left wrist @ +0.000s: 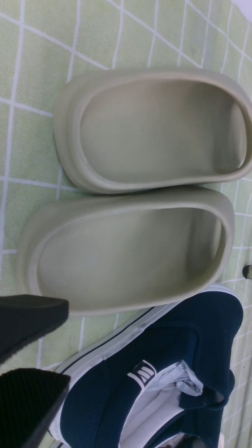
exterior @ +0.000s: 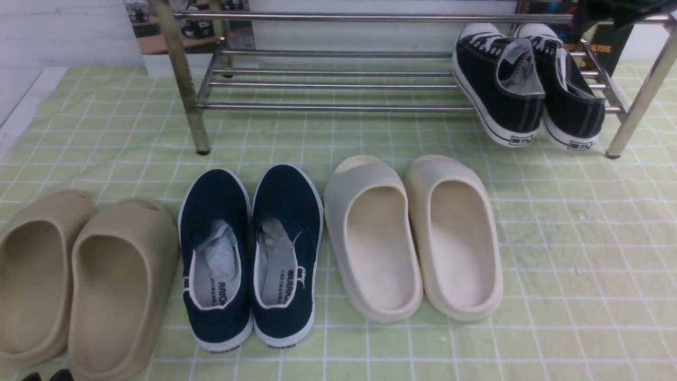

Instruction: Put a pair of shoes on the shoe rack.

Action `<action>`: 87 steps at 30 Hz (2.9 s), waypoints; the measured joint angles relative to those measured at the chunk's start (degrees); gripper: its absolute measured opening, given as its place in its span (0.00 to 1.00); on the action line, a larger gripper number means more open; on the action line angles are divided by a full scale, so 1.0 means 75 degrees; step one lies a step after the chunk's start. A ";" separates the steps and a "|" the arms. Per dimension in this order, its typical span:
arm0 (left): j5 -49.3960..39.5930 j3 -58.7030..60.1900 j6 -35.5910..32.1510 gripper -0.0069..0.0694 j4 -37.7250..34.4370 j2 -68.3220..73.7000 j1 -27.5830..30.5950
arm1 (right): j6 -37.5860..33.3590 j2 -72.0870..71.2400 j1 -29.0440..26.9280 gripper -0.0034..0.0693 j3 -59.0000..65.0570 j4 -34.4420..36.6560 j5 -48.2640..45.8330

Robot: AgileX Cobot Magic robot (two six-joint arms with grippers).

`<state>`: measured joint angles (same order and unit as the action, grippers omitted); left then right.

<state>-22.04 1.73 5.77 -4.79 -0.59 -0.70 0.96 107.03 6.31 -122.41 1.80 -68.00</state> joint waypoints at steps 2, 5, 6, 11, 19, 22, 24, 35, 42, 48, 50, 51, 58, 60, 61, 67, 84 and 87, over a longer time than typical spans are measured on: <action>0.0000 0.0000 0.0000 0.40 0.0000 0.0000 0.0000 | -0.0128 -0.0820 0.0000 0.34 0.0255 0.0270 0.0043; 0.0000 0.0000 0.0000 0.40 0.0000 0.0000 0.0000 | -0.0303 -0.2244 0.0000 0.10 0.1023 0.0351 0.0472; 0.0000 0.0000 0.0000 0.40 0.0000 0.0000 0.0000 | -0.0322 -0.2783 0.0000 0.06 0.1448 0.0344 0.0761; 0.0000 0.0000 0.0000 0.40 0.0000 0.0000 0.0000 | -0.0180 -0.5450 0.0000 0.04 0.4609 0.0165 0.3116; 0.0000 0.0000 0.0000 0.40 0.0000 0.0000 0.0000 | -0.0052 -0.9007 0.0000 0.04 1.1174 0.0104 0.7993; 0.0000 0.0000 0.0000 0.40 0.0000 0.0000 0.0000 | -0.0060 -1.0001 0.0000 0.04 1.3237 0.0089 0.9618; 0.0000 0.0000 0.0000 0.40 0.0000 0.0000 0.0000 | -0.0128 -1.0581 0.0000 0.04 1.4455 0.0036 1.0782; 0.0000 0.0000 0.0000 0.40 0.0000 0.0000 0.0000 | -0.0168 -1.1107 0.0021 0.05 1.6514 -0.0240 1.2899; 0.0000 0.0000 0.0000 0.40 0.0000 0.0000 0.0000 | -0.0168 -1.1180 0.0321 0.05 1.6514 -0.0298 1.2486; 0.0000 0.0000 0.0000 0.40 -0.0007 0.0000 0.0000 | -0.0168 -1.2690 0.0061 0.06 1.6514 -0.0676 1.1861; 0.0000 0.0000 0.0000 0.40 -0.0007 0.0000 0.0000 | -0.0168 -1.3340 -0.0151 0.06 1.6514 -0.0716 1.1720; 0.0000 0.0000 0.0000 0.40 -0.0007 0.0000 0.0000 | -0.0168 -1.3403 -0.0199 0.06 1.6514 -0.0715 1.1688; 0.0000 0.0000 0.0000 0.40 -0.0007 0.0000 0.0000 | -0.0168 -1.4348 -0.0923 0.07 1.6514 0.0171 1.1544; 0.0000 0.0000 0.0000 0.40 -0.0007 0.0000 0.0000 | -0.0168 -1.4354 -0.1048 0.07 1.6514 0.0385 1.1196; 0.0000 0.0000 0.0000 0.40 -0.0007 0.0000 0.0000 | -0.0168 -1.4354 -0.1063 0.07 1.6514 0.0365 1.0989; 0.0000 0.0000 0.0000 0.40 -0.0007 0.0000 0.0000 | -0.0168 -1.4354 -0.1065 0.08 1.6514 -0.0344 0.8330; 0.0000 0.0000 0.0000 0.40 -0.0007 0.0000 0.0000 | -0.0197 -1.4354 -0.1065 0.09 1.6480 -0.0054 0.6282; 0.0000 0.0000 0.0000 0.40 -0.0007 0.0000 0.0000 | -0.0197 -1.4354 -0.1065 0.10 1.6474 -0.0046 0.6282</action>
<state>-22.04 1.73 5.77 -4.83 -0.59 -0.70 -0.52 -0.63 -1.67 1.15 1.46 -20.89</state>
